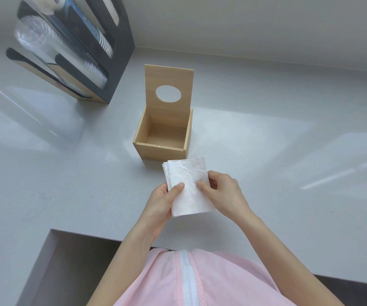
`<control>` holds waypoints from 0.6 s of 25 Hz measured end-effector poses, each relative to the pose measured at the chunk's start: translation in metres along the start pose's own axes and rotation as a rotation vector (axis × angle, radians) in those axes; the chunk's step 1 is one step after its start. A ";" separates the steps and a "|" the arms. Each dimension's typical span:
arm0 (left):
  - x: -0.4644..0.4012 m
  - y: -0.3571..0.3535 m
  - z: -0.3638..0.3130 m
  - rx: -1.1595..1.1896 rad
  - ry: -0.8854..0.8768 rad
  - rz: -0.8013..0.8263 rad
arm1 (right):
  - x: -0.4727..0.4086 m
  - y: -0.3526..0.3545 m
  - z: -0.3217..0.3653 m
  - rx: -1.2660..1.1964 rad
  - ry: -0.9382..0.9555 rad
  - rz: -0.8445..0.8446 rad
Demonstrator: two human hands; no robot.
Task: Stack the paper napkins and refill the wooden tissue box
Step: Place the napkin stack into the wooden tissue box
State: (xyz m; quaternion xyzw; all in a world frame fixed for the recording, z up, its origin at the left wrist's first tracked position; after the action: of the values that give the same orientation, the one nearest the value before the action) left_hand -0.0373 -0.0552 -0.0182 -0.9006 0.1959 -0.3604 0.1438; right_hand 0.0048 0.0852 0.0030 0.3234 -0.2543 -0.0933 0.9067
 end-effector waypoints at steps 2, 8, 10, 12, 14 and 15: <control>0.002 0.004 -0.002 -0.009 -0.011 0.000 | 0.000 -0.002 0.005 0.017 0.010 0.003; 0.003 0.025 -0.015 -0.017 -0.052 -0.003 | 0.003 -0.017 0.020 -0.055 -0.018 -0.040; 0.004 0.033 -0.023 0.030 -0.067 0.031 | 0.005 -0.023 0.024 -0.171 -0.053 -0.037; 0.004 0.040 -0.033 0.069 -0.087 0.063 | 0.006 -0.029 0.030 -0.306 -0.085 0.030; 0.002 0.046 -0.041 0.079 -0.128 0.102 | 0.006 -0.038 0.034 -0.426 -0.098 0.112; 0.002 0.047 -0.044 0.080 -0.149 0.121 | 0.006 -0.042 0.036 -0.463 -0.095 0.129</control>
State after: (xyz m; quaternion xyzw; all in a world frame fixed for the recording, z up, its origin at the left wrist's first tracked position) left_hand -0.0787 -0.1031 -0.0051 -0.9049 0.2243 -0.2908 0.2154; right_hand -0.0093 0.0314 0.0025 0.0854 -0.2887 -0.1061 0.9477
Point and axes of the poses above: each hand's wrist, its own x-axis away from the middle knuckle, its own y-axis out of the back of the hand, z = x × y, the point moved 1 cm from there along -x, towards the middle knuckle, and after that the axes turned 11 degrees about x, right-handed, at the moved point
